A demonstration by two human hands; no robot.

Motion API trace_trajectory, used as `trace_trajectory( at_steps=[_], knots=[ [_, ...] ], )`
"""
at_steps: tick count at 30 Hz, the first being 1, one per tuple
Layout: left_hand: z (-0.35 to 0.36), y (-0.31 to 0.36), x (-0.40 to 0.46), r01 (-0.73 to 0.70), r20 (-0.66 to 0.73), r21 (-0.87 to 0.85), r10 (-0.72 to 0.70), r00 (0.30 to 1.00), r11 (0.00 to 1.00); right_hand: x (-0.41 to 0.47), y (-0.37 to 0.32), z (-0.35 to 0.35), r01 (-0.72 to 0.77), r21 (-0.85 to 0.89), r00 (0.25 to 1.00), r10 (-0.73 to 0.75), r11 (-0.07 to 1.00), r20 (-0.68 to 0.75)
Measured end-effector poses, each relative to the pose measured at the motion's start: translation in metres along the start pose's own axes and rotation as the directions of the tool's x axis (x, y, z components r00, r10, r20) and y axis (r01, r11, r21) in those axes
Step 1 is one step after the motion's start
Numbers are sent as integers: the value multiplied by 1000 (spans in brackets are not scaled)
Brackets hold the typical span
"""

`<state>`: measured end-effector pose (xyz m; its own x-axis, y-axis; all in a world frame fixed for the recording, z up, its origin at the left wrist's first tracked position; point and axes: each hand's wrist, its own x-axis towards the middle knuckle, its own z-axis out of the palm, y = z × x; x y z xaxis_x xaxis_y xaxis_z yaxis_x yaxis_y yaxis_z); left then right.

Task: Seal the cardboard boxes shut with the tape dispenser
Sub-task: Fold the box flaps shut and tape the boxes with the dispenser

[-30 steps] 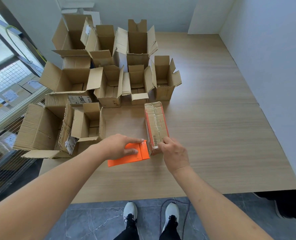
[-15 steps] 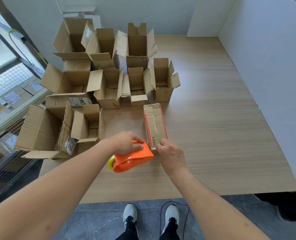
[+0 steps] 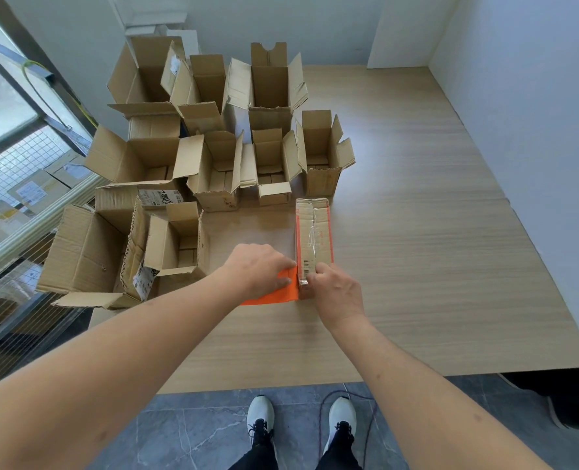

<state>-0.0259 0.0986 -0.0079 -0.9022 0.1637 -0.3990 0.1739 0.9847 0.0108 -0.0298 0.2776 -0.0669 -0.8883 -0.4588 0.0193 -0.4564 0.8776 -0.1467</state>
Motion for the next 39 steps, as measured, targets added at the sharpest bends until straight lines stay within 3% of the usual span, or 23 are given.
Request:
trace_trajectory(
  at_steps=[3,8,13,18,21,24,31,35,39],
  knots=[
    [8,-1,-7,60,-16,-69,-61,998,996,-2,0,1,1,-9,1000,-1,1000,-13],
    [21,-9,-8,190,32,-328,-190,981,925,-2,-1,-2,18,24,996,-15,1000,-85],
    [51,-15,-11,290,104,-304,-271,957,907,-12,-1,2,68,45,984,-59,997,-168],
    [71,-11,-13,260,20,-302,-267,964,917,-17,-1,9,30,49,983,-20,998,-184],
    [72,-14,-13,256,-54,-325,-288,956,910,-20,-4,15,-69,82,994,75,994,-79],
    [75,-23,-17,228,-106,-422,-297,949,878,-17,-6,15,-198,110,976,206,974,-68],
    [78,-44,-33,182,-174,-570,-335,926,801,-5,-4,15,-389,411,897,441,824,-37],
    [76,-51,-44,90,-245,-666,-331,911,741,6,5,12,-427,478,881,473,768,28],
    [66,-52,-57,-27,-297,-763,-314,902,646,8,8,8,-402,439,913,388,803,128]
  ],
)
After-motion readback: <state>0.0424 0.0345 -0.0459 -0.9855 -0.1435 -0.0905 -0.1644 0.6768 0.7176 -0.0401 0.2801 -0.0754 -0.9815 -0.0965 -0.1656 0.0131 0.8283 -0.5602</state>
